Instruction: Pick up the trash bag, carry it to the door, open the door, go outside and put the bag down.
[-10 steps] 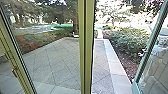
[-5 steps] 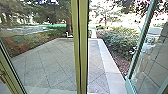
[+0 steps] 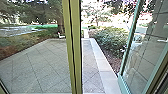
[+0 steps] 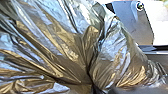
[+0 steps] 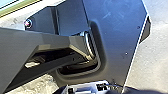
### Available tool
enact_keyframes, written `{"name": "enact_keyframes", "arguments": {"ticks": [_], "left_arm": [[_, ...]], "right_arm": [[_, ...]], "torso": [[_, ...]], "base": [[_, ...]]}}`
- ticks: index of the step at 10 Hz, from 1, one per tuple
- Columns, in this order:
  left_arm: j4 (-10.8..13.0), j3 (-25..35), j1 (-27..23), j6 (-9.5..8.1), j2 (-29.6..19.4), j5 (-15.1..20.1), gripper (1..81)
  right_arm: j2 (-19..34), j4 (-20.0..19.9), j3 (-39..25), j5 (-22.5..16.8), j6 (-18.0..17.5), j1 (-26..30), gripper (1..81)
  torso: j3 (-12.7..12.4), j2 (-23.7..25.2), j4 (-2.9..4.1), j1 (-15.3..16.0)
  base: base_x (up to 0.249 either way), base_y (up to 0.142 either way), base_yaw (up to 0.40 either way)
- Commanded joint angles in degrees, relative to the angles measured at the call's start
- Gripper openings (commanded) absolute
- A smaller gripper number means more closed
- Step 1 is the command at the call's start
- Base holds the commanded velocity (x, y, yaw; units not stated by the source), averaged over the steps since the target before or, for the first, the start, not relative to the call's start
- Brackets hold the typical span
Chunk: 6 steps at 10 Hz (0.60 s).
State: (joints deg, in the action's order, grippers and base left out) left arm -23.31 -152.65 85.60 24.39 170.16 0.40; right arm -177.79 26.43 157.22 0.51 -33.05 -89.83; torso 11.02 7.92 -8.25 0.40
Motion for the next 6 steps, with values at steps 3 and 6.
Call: {"name": "enact_keyframes", "arguments": {"ticks": [3, 6], "left_arm": [[0.2, 0.2, -2.6, 0.30, -0.3, 3.7, 1.0], [0.2, 0.2, -2.6, 0.30, -0.3, 3.7, 1.0]], "right_arm": [[-1.0, 0.7, -0.5, -2.8, 0.3, 2.1, 81.1], [-1.1, 0.7, -0.5, -2.8, 0.3, 2.0, 81.1]], "torso": [[0.0, 0.0, 0.00, 0.0], [0.0, 0.0, 0.00, 0.0]], "base": [[0.000, 0.000, -0.224], [0.000, 0.000, -0.180]]}}
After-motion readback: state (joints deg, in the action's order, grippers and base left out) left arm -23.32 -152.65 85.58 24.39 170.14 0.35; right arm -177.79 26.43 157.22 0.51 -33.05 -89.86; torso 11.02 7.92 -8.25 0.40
